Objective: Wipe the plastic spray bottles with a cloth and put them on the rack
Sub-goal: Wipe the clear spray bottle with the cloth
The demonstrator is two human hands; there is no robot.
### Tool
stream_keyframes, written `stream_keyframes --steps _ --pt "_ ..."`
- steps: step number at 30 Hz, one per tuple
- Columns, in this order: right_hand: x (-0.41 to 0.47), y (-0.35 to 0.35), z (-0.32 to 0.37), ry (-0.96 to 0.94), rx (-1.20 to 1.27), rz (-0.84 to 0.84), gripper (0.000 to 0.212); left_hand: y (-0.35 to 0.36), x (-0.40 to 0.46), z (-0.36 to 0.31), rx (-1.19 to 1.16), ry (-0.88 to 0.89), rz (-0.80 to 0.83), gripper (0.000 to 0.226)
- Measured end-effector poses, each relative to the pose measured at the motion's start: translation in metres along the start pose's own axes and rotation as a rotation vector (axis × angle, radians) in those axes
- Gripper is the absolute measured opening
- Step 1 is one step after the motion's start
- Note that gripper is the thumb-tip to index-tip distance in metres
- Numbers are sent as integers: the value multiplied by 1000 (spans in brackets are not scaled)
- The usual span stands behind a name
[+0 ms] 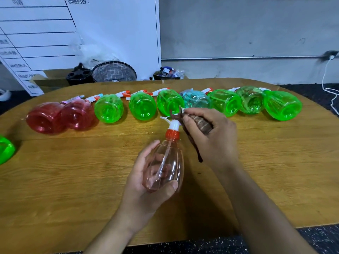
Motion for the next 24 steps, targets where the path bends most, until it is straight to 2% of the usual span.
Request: stream_keyframes --steps 3,5,7,11,16,19,21,24 --pt "-9 18 17 -58 183 239 19 -1 0 0 -23 -16 -5 94" --pt "-11 23 22 -75 228 301 18 0 0 -1 -24 -20 -3 91" --pt "-5 18 13 -43 143 222 18 0 0 -1 -24 -22 -2 94" --pt "3 -3 -6 -39 -129 -38 22 -2 1 0 -50 -53 -24 98" --pt "-1 2 -3 -89 -135 21 21 -3 2 -4 -95 -97 -41 100" --pt "-2 6 -5 -56 -186 138 11 -6 4 -7 -128 -146 -72 112" --pt "-3 9 -9 -32 -228 215 7 -10 6 -7 -142 -162 -105 110" --pt "1 -1 -2 -38 -120 119 4 -9 5 -6 -139 -173 -90 108"
Point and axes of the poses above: each hand's wrist, its own x-axis towards the middle knuckle, its own y-axis out of the palm, z = x × y, the point moved 8 cm from there along x, towards the middle knuckle, and after that the axes turned 15 degrees about -z, right-handed, at the moved point
